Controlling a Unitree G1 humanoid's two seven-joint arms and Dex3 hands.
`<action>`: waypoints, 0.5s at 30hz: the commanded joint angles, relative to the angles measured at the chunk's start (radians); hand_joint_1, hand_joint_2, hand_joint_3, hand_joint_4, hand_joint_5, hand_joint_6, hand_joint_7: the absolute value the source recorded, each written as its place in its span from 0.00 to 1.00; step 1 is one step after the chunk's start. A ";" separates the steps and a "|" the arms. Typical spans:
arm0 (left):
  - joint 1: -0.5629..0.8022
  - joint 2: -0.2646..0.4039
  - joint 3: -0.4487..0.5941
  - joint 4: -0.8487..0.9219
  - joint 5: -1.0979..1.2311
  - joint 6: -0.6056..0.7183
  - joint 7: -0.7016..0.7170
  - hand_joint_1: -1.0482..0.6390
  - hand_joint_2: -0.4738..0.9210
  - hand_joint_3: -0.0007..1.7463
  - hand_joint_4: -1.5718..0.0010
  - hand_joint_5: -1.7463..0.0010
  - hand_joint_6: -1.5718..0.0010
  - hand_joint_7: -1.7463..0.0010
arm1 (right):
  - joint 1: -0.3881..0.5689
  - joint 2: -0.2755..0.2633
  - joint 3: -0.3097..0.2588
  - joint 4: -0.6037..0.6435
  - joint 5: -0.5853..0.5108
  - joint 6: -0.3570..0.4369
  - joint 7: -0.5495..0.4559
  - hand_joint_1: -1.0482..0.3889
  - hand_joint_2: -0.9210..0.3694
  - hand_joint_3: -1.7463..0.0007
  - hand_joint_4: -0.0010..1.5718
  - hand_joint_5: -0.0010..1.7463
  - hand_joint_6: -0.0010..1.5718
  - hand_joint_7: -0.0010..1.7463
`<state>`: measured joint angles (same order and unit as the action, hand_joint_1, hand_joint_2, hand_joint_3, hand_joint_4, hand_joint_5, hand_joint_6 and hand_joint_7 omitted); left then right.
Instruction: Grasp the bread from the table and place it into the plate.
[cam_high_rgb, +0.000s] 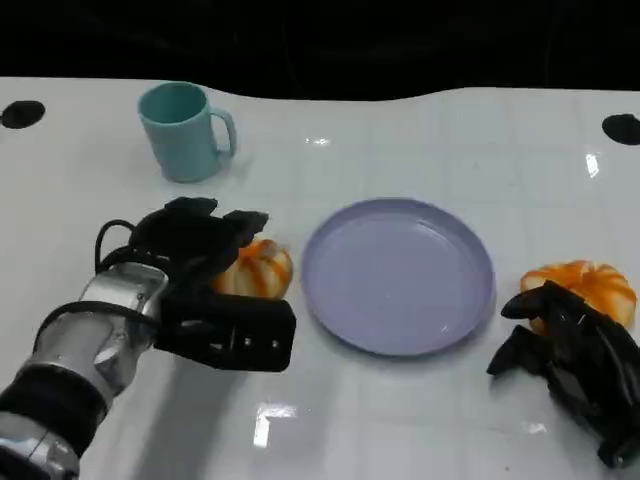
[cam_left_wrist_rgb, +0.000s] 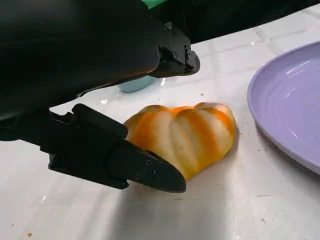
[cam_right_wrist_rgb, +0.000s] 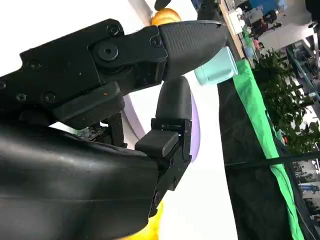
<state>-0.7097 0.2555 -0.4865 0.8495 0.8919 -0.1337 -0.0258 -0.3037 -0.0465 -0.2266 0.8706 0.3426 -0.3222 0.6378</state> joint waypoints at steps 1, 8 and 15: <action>-0.063 -0.016 -0.031 0.120 -0.028 -0.006 -0.005 0.26 0.94 0.00 0.98 0.96 0.91 1.00 | 0.023 -0.006 -0.001 0.010 -0.011 0.002 -0.010 0.35 0.00 0.86 0.43 0.89 0.42 0.69; -0.111 -0.063 -0.073 0.270 -0.052 -0.022 0.016 0.26 0.93 0.00 0.96 0.94 0.90 0.99 | 0.023 -0.005 -0.001 0.012 -0.008 -0.003 -0.009 0.34 0.00 0.86 0.43 0.90 0.41 0.69; -0.160 -0.136 -0.112 0.420 -0.064 -0.008 0.038 0.26 0.92 0.00 0.95 0.94 0.88 0.99 | 0.031 0.000 -0.002 -0.027 0.000 0.046 -0.036 0.34 0.00 0.89 0.42 0.88 0.40 0.70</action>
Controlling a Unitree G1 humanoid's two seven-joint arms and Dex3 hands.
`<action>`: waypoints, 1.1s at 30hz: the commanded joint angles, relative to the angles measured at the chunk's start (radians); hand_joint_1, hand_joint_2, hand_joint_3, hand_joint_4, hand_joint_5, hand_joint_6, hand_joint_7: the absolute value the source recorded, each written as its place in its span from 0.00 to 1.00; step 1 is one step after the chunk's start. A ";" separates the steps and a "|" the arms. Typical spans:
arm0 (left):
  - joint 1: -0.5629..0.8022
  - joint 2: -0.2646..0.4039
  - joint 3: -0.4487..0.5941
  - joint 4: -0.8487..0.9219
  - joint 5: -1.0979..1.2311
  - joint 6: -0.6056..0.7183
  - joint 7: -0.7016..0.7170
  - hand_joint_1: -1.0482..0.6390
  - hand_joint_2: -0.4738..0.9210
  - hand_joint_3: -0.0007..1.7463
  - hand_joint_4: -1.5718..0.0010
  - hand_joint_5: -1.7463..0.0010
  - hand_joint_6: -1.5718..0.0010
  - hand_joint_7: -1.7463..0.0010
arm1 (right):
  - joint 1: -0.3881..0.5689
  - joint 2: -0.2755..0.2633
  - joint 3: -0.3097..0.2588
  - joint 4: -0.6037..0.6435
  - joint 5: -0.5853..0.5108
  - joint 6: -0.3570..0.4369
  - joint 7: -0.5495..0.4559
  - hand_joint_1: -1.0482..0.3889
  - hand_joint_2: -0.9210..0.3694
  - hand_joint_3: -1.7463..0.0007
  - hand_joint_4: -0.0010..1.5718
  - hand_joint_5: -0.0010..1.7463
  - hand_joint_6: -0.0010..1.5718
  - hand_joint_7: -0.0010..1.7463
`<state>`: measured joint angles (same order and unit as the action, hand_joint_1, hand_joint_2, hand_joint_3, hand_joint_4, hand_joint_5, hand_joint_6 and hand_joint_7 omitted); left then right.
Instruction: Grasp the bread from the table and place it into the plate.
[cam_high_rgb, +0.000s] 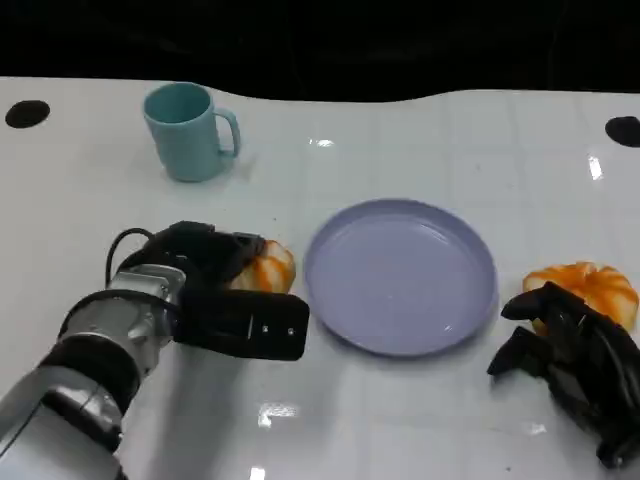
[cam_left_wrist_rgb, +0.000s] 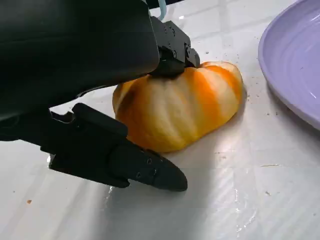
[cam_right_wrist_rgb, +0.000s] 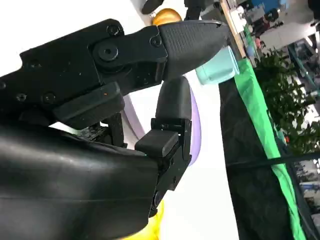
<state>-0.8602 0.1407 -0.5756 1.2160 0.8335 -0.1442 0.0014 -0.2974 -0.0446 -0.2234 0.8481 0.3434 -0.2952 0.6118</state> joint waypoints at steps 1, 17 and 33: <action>-0.012 -0.022 -0.026 0.058 -0.009 0.002 0.013 0.26 0.92 0.00 0.95 0.94 0.88 0.99 | 0.025 -0.001 -0.005 -0.006 -0.001 0.021 -0.010 0.34 0.00 0.89 0.42 0.88 0.40 0.70; 0.034 -0.013 0.017 0.098 -0.094 -0.052 0.310 0.47 0.97 0.29 0.52 0.01 0.64 0.05 | 0.034 -0.012 -0.002 -0.004 -0.008 0.002 0.017 0.34 0.00 0.86 0.43 0.89 0.40 0.71; -0.002 0.006 0.094 0.044 -0.178 -0.068 0.329 0.50 0.99 0.31 0.52 0.00 0.68 0.00 | 0.021 -0.017 0.001 0.027 -0.021 -0.033 0.010 0.36 0.00 0.84 0.43 0.89 0.40 0.70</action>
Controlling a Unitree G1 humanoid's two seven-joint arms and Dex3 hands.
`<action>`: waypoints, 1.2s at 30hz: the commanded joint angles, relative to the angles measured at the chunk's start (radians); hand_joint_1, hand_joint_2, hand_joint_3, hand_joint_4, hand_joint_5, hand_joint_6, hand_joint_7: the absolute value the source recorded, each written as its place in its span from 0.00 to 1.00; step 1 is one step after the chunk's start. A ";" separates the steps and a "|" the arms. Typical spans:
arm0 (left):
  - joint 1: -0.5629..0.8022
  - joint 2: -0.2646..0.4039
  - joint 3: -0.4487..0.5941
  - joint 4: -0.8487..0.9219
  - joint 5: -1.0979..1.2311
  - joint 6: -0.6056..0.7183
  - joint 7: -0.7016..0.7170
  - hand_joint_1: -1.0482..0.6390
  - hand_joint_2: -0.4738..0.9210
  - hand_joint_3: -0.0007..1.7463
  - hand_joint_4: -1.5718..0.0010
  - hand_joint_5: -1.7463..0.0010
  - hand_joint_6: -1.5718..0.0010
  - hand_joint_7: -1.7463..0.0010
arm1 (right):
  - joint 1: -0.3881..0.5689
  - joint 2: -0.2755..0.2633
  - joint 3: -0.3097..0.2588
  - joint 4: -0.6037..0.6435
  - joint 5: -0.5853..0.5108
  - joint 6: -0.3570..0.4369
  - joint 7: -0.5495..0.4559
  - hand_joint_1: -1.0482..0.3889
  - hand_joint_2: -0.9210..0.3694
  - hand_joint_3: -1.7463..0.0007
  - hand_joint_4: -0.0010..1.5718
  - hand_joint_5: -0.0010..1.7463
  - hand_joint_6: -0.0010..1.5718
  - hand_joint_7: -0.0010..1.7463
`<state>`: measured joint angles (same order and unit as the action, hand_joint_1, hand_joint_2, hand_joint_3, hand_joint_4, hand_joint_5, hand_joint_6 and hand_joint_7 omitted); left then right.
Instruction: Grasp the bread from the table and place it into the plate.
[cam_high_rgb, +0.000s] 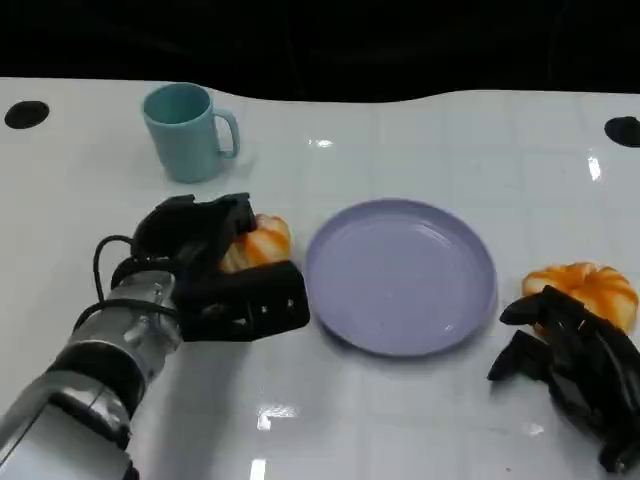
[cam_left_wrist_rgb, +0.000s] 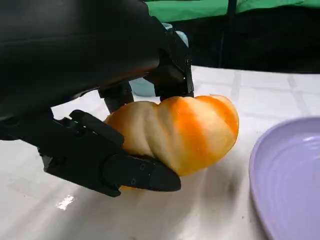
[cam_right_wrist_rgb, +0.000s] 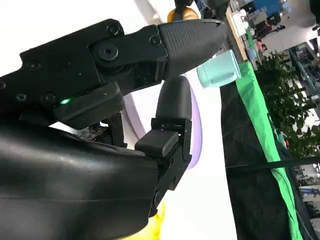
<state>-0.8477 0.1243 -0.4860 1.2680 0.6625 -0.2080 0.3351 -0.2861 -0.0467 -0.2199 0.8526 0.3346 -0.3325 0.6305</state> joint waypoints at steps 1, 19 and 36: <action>-0.015 0.022 0.004 -0.008 -0.007 -0.005 -0.005 0.50 0.99 0.31 0.52 0.00 0.68 0.00 | 0.010 -0.015 -0.003 0.023 -0.013 0.003 -0.009 0.36 0.00 0.84 0.43 0.89 0.40 0.71; -0.014 0.022 0.004 -0.008 -0.006 -0.005 -0.005 0.50 0.98 0.34 0.52 0.00 0.68 0.00 | 0.009 -0.015 -0.003 0.026 -0.012 0.000 -0.008 0.36 0.00 0.84 0.43 0.89 0.39 0.72; -0.150 -0.065 -0.099 -0.212 0.083 -0.176 0.010 0.49 0.78 0.54 0.42 0.00 0.50 0.22 | 0.002 0.000 -0.004 0.030 0.001 0.012 0.003 0.36 0.00 0.84 0.43 0.89 0.38 0.72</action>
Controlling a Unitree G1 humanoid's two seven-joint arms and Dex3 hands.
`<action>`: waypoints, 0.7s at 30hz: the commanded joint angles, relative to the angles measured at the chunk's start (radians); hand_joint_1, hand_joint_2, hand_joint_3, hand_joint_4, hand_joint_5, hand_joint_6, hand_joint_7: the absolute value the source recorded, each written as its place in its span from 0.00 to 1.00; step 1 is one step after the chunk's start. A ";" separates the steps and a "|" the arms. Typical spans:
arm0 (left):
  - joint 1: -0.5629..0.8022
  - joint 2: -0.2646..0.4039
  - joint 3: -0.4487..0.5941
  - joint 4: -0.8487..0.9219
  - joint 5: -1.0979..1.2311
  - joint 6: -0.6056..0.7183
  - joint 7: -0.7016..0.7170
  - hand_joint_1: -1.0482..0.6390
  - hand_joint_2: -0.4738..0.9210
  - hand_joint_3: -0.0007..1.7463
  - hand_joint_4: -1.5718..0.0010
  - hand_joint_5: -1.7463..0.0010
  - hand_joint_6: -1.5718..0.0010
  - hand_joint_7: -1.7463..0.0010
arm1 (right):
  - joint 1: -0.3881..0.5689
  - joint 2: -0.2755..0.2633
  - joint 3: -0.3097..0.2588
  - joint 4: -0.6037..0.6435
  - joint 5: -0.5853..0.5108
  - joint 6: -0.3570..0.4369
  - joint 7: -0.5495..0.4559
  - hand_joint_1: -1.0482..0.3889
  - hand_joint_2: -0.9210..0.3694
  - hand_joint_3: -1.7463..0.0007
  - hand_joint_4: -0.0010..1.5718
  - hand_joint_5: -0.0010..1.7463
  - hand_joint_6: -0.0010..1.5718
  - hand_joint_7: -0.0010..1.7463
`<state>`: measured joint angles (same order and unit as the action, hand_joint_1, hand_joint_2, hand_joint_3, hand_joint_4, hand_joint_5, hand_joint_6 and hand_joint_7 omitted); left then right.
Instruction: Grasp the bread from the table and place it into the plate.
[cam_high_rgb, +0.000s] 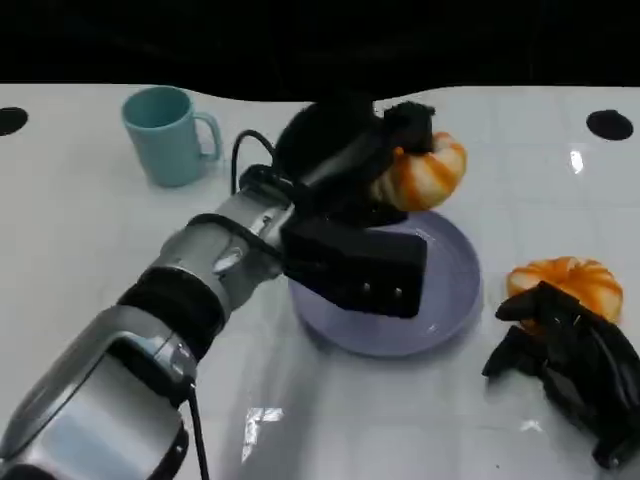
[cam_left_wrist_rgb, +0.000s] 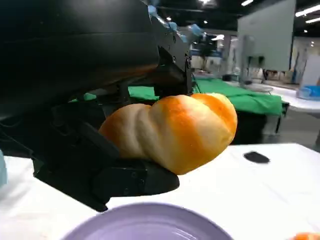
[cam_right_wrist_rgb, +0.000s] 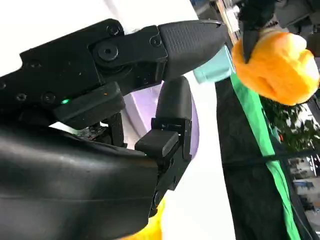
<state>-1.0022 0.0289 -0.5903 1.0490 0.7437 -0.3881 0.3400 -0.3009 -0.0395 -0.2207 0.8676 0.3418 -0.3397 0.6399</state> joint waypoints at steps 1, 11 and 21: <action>0.004 0.031 0.005 0.007 0.002 0.004 0.005 0.49 0.78 0.54 0.42 0.00 0.50 0.23 | 0.017 -0.007 -0.003 0.015 -0.006 0.020 -0.006 0.36 0.00 0.84 0.43 0.89 0.38 0.72; -0.004 0.025 -0.014 0.000 -0.014 0.007 -0.175 0.51 0.76 0.54 0.43 0.00 0.56 0.02 | 0.019 0.001 -0.002 0.003 -0.004 0.030 -0.023 0.35 0.00 0.86 0.43 0.90 0.39 0.73; -0.021 0.022 -0.011 -0.008 -0.014 0.083 -0.379 0.48 0.85 0.44 0.52 0.00 0.50 0.22 | 0.023 0.007 -0.001 -0.012 -0.002 0.041 -0.028 0.35 0.00 0.86 0.43 0.89 0.38 0.74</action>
<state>-1.0012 0.0445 -0.6019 1.0420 0.7351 -0.3101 -0.0288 -0.3002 -0.0333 -0.2198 0.8517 0.3430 -0.3220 0.6209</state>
